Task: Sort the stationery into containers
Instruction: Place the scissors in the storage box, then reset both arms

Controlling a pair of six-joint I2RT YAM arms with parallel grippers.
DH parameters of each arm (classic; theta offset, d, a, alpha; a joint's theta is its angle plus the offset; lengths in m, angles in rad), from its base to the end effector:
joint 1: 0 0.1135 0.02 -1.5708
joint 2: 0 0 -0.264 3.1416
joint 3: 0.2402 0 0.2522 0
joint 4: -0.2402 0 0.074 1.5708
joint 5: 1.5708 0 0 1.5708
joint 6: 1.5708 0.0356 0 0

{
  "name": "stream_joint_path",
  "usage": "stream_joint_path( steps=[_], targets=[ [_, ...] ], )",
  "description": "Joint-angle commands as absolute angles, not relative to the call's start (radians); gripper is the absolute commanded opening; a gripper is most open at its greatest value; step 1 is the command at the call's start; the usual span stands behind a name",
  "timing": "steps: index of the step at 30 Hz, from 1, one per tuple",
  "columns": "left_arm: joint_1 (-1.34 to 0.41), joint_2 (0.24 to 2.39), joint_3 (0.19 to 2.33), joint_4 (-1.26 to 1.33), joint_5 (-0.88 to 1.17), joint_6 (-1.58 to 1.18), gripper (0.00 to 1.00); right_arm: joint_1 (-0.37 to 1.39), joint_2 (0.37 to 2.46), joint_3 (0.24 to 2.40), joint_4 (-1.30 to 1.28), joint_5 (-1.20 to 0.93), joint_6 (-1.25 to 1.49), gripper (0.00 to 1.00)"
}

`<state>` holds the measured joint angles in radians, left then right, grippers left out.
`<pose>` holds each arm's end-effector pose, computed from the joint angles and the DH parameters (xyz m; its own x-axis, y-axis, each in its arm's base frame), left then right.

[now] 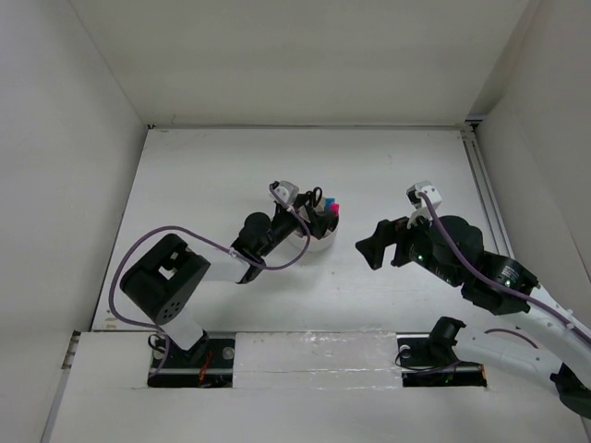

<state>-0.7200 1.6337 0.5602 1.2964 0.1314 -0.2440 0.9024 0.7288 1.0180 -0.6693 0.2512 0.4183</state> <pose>0.2321 -0.2097 0.2145 -0.0199 -0.3012 -0.9534 0.7677 0.6063 -0.2075 0.0946 0.1056 0.3764 -0.4608 0.0514 -0.8860 -0.4705 0.8323 0.2930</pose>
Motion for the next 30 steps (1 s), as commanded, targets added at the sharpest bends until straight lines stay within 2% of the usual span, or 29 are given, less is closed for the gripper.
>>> stream_joint_path(
  steps=[1, 9, 14, 16, 20, 24, 25, 27, 30],
  targets=[
    [-0.724, 1.542, 0.565, 1.635, 0.144, -0.244, 1.0, 0.896, 0.726, 1.02, -0.604, 0.232, 0.405, 1.0],
    [-0.733, 1.401, 0.574, 1.507, 0.166, -0.235, 1.0, 0.896, 0.726, 1.029, -0.595, 0.232, 0.405, 1.0],
    [-0.733, 1.263, 0.604, 1.31, 0.062, -0.196, 1.0, 0.896, 0.735, 1.072, -0.611, 0.29, 0.396, 1.0],
    [-0.733, 1.214, 0.626, 1.16, -0.007, -0.196, 1.0, 0.896, 0.744, 1.104, -0.635, 0.313, 0.387, 1.0],
    [-0.733, 1.048, 0.751, 0.722, -0.371, -0.282, 1.0, 0.896, 0.744, 1.183, -0.722, 0.408, 0.377, 1.0],
    [-0.733, 0.985, 0.903, 0.245, -0.666, -0.458, 1.0, 0.896, 0.732, 1.288, -0.819, 0.505, 0.367, 1.0],
    [-0.733, 0.985, 0.94, 0.034, -0.714, -0.492, 1.0, 0.896, 0.732, 1.311, -0.839, 0.529, 0.367, 1.0],
    [-0.733, 0.973, 0.998, -0.136, -0.82, -0.622, 1.0, 0.896, 0.732, 1.368, -0.888, 0.567, 0.367, 1.0],
    [-0.733, 0.93, 1.066, -0.415, -0.876, -0.838, 1.0, 0.896, 0.732, 1.419, -0.931, 0.67, 0.367, 1.0]
  ],
)
